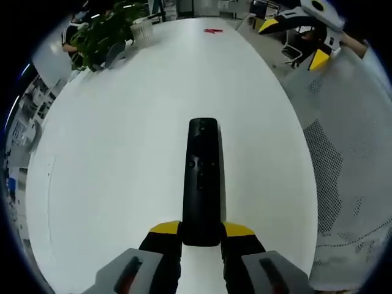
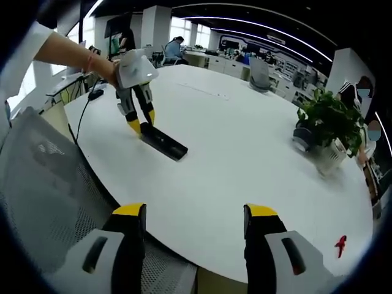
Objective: Press the specified remote control buttons in sequence, fully releasing each button before pressing the next.
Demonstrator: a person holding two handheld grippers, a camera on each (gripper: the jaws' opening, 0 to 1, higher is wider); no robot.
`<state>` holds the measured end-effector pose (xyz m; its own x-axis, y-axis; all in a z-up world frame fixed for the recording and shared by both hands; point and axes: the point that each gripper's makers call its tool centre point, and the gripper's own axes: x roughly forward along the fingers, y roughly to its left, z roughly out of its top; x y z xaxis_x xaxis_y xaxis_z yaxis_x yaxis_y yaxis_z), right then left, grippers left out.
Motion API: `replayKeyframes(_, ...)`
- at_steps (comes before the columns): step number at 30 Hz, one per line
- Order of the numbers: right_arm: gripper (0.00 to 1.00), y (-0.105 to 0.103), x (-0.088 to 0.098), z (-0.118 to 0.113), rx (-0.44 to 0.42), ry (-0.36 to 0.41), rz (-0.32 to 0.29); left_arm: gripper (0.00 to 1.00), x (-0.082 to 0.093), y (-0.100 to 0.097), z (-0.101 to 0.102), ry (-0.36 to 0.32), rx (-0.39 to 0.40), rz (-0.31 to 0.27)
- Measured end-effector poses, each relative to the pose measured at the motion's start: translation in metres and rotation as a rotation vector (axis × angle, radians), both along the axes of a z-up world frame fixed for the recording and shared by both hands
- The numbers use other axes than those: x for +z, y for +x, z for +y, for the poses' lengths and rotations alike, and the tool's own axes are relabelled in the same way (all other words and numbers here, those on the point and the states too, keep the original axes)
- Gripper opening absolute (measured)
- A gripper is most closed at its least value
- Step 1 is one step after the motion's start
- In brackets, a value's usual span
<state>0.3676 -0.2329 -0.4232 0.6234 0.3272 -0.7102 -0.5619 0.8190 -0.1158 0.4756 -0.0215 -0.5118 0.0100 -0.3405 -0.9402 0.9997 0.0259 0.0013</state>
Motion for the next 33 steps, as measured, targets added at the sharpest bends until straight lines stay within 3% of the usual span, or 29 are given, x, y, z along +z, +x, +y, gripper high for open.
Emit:
replayKeyframes(12,0.66,-0.007,-0.004,0.014,0.088,-0.007,0.029,0.24,0.0,-0.039,0.005,-0.023,0.05,0.01)
replayKeyframes(33,0.66,-0.012,-0.008,0.021,0.142,-0.017,0.049,0.24,0.002,-0.092,0.005,-0.063,0.082,0.016)
